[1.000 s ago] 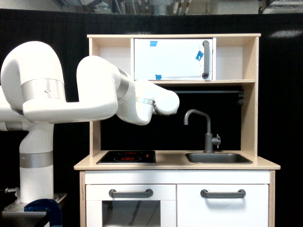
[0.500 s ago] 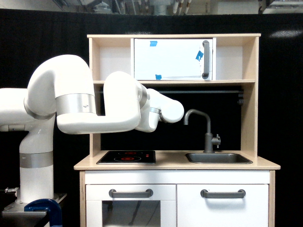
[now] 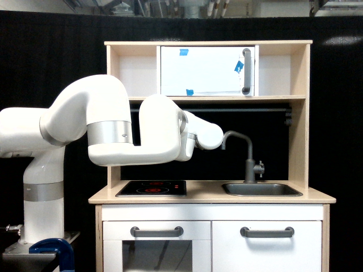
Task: Turn on the faucet
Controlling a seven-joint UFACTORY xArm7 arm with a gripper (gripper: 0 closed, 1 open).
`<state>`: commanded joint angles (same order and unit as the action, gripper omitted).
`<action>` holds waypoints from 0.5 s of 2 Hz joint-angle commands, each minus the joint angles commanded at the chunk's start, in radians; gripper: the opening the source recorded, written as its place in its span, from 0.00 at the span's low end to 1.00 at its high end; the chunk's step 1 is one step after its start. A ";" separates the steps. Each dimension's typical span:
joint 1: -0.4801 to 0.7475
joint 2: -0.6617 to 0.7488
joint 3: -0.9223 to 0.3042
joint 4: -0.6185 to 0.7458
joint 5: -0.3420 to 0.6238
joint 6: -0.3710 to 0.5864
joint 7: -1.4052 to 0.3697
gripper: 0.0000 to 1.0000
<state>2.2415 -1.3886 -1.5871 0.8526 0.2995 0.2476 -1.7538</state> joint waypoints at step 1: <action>0.023 -0.003 0.000 0.042 -0.038 0.017 0.040 1.00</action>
<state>2.2649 -1.3916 -1.5868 0.8948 0.2612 0.2646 -1.7133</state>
